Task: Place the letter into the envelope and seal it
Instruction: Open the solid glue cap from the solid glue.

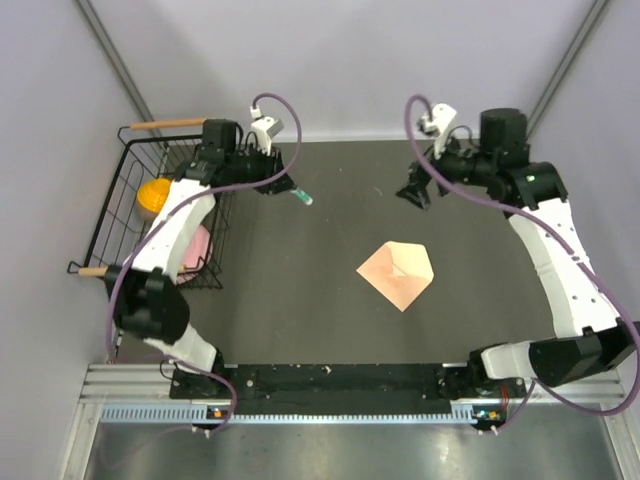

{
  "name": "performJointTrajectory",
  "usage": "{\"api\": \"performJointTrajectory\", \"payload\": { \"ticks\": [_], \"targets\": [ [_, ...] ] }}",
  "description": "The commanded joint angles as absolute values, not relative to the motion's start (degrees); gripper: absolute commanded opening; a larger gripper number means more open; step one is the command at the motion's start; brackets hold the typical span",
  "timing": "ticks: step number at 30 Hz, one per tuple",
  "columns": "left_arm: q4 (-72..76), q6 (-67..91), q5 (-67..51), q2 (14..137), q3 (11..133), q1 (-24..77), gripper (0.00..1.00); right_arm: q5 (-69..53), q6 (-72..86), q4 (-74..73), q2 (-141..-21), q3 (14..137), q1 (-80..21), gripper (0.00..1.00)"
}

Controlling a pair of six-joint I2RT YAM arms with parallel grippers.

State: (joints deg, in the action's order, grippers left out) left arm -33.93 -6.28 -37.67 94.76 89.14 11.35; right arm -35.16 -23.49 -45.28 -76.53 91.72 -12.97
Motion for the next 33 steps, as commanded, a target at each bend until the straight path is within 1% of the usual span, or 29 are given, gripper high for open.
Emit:
{"api": "performJointTrajectory", "payload": {
  "ticks": [1, 6, 12, 16, 21, 22, 24, 27, 28, 30, 33],
  "targets": [
    [-27.26, 5.78, -53.51, 85.97, 82.63, 12.57, 0.00, -32.08, -26.72, -49.92, -77.26, 92.55, -21.96, 0.99],
    [-21.28, 15.27, -59.58, 80.52, 77.87, 15.29, 0.00, -29.27, -27.25, -46.77, -77.34, 90.36, -31.53, 0.99],
    [-17.84, 21.35, -60.82, 77.79, 74.62, 18.98, 0.00, -27.78, -27.07, -44.21, -78.83, 89.82, -38.58, 0.95],
    [-14.69, 24.25, -60.90, 76.64, 72.43, 20.30, 0.00, -28.92, -25.06, -43.68, -80.85, 89.21, -40.87, 0.84],
    [-12.40, 27.07, -61.26, 76.64, 72.07, 20.48, 0.00, -29.53, -24.26, -42.80, -82.18, 88.42, -41.75, 0.73],
    [-12.22, 27.42, -61.26, 76.64, 71.98, 20.48, 0.00, -29.53, -24.26, -42.80, -82.44, 88.33, -41.92, 0.68],
    [-11.69, 27.95, -61.35, 76.55, 71.98, 20.48, 0.00, -29.71, -24.26, -42.71, -82.79, 87.98, -42.45, 0.65],
    [-11.34, 28.56, -61.61, 76.64, 71.72, 20.74, 0.00, -29.79, -24.26, -42.37, -83.14, 87.54, -42.80, 0.55],
    [-11.34, 28.65, -61.52, 76.64, 71.54, 20.92, 0.00, -29.88, -24.26, -42.19, -83.23, 87.54, -42.72, 0.51],
    [-11.34, 28.92, -61.35, 76.38, 71.11, 21.09, 0.00, -30.06, -24.17, -41.84, -83.41, 87.54, -42.89, 0.46],
    [-11.34, 29.18, -61.17, 76.11, 70.40, 21.45, 0.00, -30.15, -24.52, -41.48, -83.50, 87.54, -42.89, 0.30]
  ]
}}
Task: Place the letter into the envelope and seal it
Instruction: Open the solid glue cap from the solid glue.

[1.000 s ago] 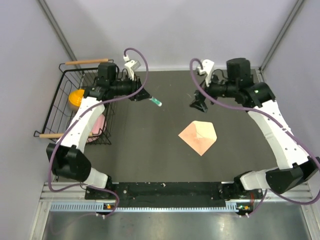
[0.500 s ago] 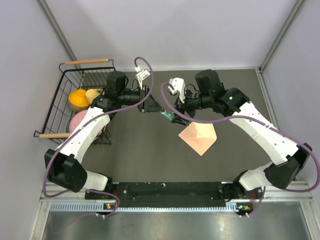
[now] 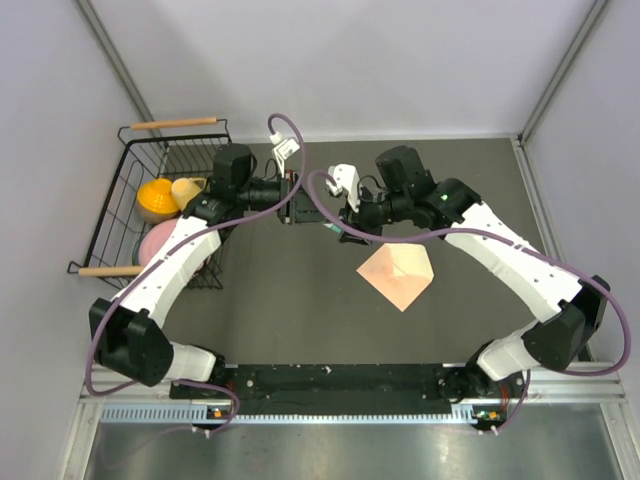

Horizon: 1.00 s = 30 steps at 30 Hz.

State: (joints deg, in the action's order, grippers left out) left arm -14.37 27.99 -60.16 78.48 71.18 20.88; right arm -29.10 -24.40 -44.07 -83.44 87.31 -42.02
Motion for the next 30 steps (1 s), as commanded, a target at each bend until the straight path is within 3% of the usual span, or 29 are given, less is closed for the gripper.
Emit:
{"api": "performJointTrajectory", "payload": {
  "ticks": [1, 3, 13, 17, 24, 30],
  "targets": [
    [-11.34, 29.18, -61.17, 76.11, 70.31, 21.45, 0.00, -29.97, -24.61, -41.48, -83.32, 87.37, -42.98, 0.17],
    [-11.42, 29.53, -61.00, 76.20, 70.22, 21.27, 0.00, -29.18, -25.48, -41.48, -82.88, 86.40, -42.98, 0.00],
    [-8.62, 30.32, -60.73, 78.13, 74.79, 14.25, 0.00, -26.37, -26.81, -40.78, -77.26, 75.33, -41.49, 0.00],
    [-12.46, 22.63, -57.75, 79.97, 76.37, 11.96, 0.00, -28.91, -23.82, -40.78, -76.29, 72.52, -37.01, 0.00],
    [-30.13, 0.63, -28.44, 88.32, 79.01, 12.57, 0.00, -32.16, -17.24, -40.26, -74.80, 70.05, -31.21, 0.00],
    [-30.67, -2.90, -16.01, 97.55, 78.05, 13.97, 0.00, -36.12, -12.83, -38.06, -75.76, 68.91, -28.04, 0.00]
  ]
}}
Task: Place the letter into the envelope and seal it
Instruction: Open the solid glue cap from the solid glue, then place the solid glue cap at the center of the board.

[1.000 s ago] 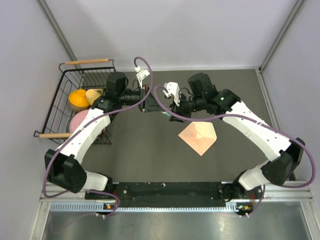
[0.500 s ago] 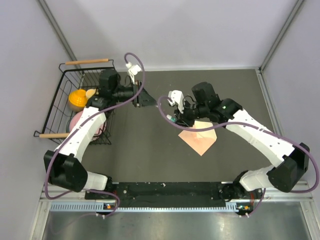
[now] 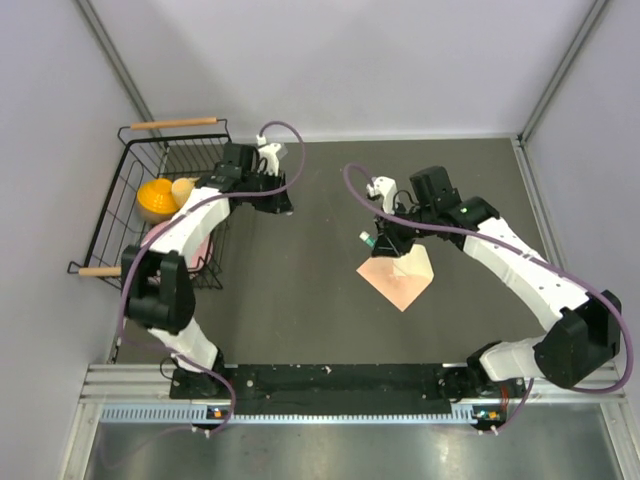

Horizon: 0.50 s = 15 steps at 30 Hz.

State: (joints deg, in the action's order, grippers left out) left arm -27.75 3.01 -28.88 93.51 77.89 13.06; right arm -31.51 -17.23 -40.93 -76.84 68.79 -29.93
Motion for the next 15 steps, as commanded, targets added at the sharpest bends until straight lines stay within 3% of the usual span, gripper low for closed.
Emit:
{"api": "performJointTrajectory", "payload": {
  "ticks": [1, 11, 15],
  "targets": [
    [-30.41, -2.90, -14.08, 99.65, 77.87, 14.15, 0.00, -36.56, -12.57, -38.14, -76.20, 69.08, -27.60, 0.00],
    [-26.37, -3.87, -6.25, 108.10, 77.61, 17.58, 0.00, -36.48, -11.95, -38.23, -77.08, 70.14, -27.60, 0.00],
    [-24.79, -3.25, -6.15, 108.72, 76.29, 17.84, 0.04, -36.47, -11.87, -38.23, -77.26, 70.05, -27.60, 0.00]
  ]
}}
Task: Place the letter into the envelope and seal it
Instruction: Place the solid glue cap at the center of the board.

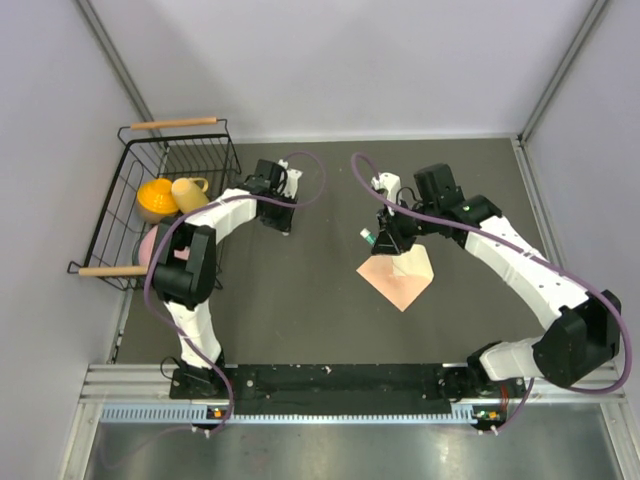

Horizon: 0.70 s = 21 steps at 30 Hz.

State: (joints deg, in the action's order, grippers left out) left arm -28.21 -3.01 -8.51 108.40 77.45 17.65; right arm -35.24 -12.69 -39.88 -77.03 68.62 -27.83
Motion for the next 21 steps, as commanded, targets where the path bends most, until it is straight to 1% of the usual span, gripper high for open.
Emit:
{"api": "performJointTrajectory", "payload": {
  "ticks": [1, 5, 11, 13, 14, 18, 21],
  "targets": [
    [-24.52, -3.08, -6.15, 108.89, 76.03, 17.84, 0.06, -36.47, -11.87, -38.32, -77.34, 70.22, -27.51, 0.00],
    [-23.47, -3.16, -5.80, 109.25, 74.62, 18.19, 0.10, -36.39, -11.95, -38.32, -77.69, 70.58, -27.51, 0.00],
    [-24.69, -2.90, -6.06, 109.86, 75.32, 18.37, 0.13, -36.39, -11.95, -38.32, -78.31, 70.93, -27.60, 0.00],
    [-25.74, -2.72, -6.41, 110.65, 75.76, 18.28, 0.17, -36.30, -11.95, -38.32, -78.31, 71.19, -27.60, 0.00],
    [-25.93, -2.64, -6.50, 111.00, 75.76, 18.37, 0.22, -36.21, -12.04, -38.49, -78.31, 71.19, -27.60, 0.00],
    [-26.28, -2.37, -6.50, 111.01, 75.59, 18.46, 0.35, -35.86, -12.30, -38.58, -78.13, 71.37, -27.51, 0.00],
    [-26.37, -2.29, -6.50, 111.01, 75.50, 18.46, 0.41, -35.95, -12.39, -38.76, -78.05, 71.45, -27.60, 0.00]
  ]
}}
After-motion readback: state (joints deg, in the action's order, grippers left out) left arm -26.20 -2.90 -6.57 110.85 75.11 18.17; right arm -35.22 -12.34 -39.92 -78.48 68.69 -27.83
